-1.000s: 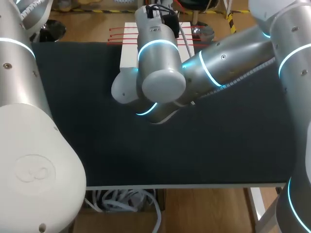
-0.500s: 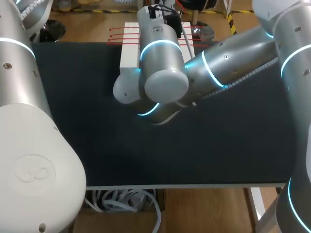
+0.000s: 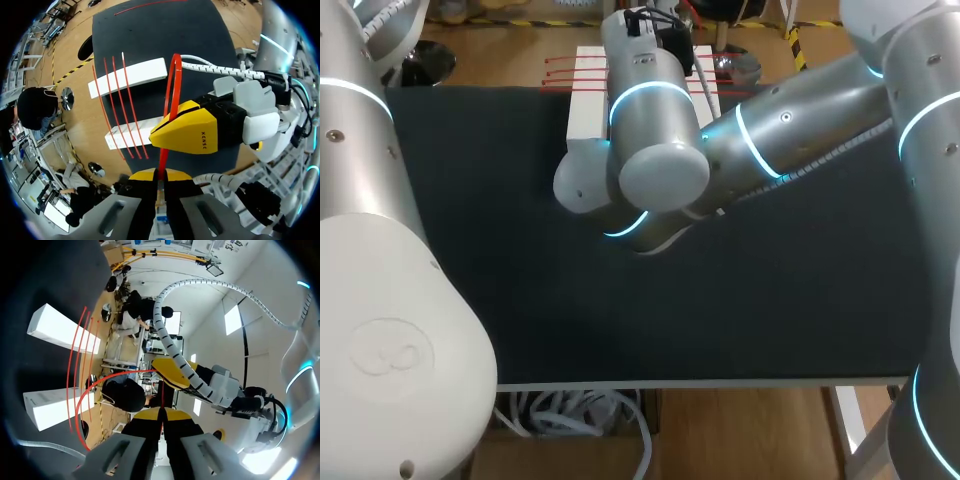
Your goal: Grab the tape and strap the tape.
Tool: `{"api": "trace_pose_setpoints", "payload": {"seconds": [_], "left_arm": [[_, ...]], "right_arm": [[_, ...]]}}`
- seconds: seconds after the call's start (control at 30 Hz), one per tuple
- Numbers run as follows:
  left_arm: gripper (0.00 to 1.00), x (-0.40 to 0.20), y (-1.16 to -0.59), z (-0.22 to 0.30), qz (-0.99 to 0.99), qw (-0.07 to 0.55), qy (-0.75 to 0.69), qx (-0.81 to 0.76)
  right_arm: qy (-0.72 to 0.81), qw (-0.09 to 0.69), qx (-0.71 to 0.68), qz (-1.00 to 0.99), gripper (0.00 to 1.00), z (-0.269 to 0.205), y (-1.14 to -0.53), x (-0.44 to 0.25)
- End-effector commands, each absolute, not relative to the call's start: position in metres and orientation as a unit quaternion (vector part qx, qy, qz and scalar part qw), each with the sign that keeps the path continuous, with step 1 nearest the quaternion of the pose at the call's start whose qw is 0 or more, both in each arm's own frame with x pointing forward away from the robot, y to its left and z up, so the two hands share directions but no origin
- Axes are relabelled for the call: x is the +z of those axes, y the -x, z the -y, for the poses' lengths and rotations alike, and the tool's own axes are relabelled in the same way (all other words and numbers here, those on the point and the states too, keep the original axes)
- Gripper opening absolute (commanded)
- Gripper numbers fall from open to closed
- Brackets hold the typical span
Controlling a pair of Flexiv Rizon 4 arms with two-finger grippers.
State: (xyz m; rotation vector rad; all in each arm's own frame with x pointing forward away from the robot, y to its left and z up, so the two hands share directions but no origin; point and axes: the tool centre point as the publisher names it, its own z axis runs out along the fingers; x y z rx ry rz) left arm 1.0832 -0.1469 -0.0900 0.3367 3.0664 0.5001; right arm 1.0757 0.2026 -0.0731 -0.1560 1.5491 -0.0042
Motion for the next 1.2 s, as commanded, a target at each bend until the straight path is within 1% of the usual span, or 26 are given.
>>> {"api": "trace_pose_setpoints", "payload": {"seconds": [0.03,1.2], "left_arm": [[0.00,-0.0889,-1.0831,0.1467,-0.981,0.007,-0.108,0.161],[0.00,-0.0889,-1.0831,0.1467,-0.981,0.007,-0.108,0.161]], "right_arm": [[0.072,0.707,-0.003,-0.703,0.00,-0.2016,-1.0738,-0.0728],[0.074,0.704,0.001,-0.707,0.00,-0.2049,-1.0786,-0.0735]]}}
